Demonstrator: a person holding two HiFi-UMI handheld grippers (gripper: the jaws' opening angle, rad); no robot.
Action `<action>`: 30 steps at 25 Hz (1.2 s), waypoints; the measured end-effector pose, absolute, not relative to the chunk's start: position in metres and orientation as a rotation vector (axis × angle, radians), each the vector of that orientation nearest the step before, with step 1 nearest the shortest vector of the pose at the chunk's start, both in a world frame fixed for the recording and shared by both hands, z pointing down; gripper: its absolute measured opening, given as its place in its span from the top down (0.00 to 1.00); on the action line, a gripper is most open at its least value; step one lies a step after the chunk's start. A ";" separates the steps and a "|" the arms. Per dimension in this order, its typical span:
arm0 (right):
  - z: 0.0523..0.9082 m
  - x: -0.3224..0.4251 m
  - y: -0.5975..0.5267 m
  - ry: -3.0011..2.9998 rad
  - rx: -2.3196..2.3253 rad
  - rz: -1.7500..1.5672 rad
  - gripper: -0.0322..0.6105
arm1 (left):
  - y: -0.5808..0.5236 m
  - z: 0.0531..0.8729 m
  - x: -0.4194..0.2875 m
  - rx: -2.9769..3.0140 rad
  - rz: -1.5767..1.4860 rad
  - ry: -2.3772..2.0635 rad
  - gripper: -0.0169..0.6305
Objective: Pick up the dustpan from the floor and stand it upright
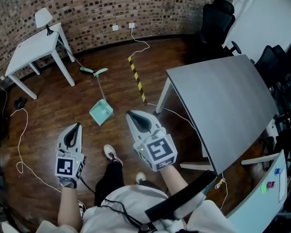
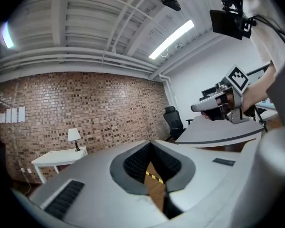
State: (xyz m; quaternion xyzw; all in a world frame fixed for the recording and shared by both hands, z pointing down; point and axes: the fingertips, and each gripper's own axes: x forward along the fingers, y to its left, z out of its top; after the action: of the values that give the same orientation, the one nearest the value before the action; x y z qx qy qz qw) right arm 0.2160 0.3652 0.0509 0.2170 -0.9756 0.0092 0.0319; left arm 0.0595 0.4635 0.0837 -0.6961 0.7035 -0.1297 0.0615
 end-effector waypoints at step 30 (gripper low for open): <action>0.008 0.198 0.432 -3.108 0.624 -0.052 0.96 | 0.516 0.048 0.071 -2.135 -0.319 2.120 0.96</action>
State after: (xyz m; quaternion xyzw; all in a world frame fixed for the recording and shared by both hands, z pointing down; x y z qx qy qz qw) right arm 0.1982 0.4316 0.0080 0.1968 -0.9802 -0.0165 -0.0144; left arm 0.0708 0.5161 0.0475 -0.7045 0.6994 -0.1054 0.0580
